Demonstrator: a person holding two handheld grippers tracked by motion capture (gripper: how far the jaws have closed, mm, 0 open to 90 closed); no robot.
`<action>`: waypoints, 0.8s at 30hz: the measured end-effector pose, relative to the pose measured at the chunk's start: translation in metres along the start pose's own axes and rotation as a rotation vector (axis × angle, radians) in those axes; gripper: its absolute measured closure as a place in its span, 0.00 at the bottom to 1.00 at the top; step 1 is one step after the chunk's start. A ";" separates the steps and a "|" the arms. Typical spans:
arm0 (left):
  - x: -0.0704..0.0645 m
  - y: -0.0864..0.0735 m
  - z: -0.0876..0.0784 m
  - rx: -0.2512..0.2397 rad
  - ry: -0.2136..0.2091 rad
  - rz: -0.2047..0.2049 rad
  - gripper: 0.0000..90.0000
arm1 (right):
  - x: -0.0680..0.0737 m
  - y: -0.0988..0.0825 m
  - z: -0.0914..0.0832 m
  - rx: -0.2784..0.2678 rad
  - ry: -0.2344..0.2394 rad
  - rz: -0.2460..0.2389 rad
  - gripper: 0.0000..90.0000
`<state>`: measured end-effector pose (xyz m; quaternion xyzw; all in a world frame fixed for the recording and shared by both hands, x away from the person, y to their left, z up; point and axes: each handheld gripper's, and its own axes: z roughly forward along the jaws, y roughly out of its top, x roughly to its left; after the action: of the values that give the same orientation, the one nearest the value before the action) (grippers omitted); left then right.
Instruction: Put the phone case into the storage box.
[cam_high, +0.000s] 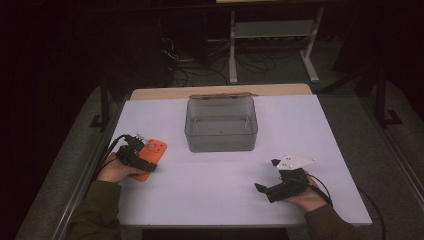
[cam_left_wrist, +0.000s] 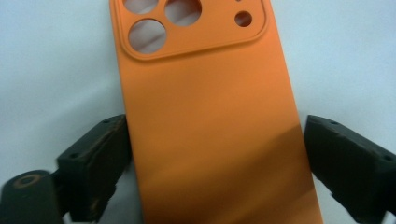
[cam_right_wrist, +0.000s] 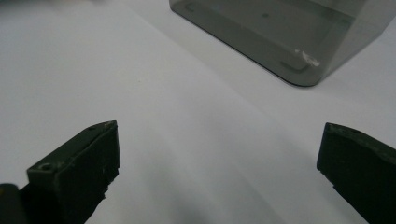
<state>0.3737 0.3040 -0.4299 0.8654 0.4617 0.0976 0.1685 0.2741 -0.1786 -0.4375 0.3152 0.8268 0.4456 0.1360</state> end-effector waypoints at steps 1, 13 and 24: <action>0.000 0.000 0.000 0.001 0.003 0.001 0.11 | 0.000 0.000 0.000 0.000 0.000 0.000 0.00; -0.003 0.002 -0.002 0.015 0.007 -0.010 0.17 | 0.000 0.000 0.000 0.000 0.000 -0.001 0.00; 0.001 0.002 -0.005 0.001 -0.015 -0.025 0.18 | 0.000 0.000 0.000 -0.001 0.003 -0.001 0.00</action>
<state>0.3744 0.3045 -0.4243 0.8604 0.4713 0.0888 0.1724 0.2741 -0.1788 -0.4374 0.3140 0.8269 0.4465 0.1355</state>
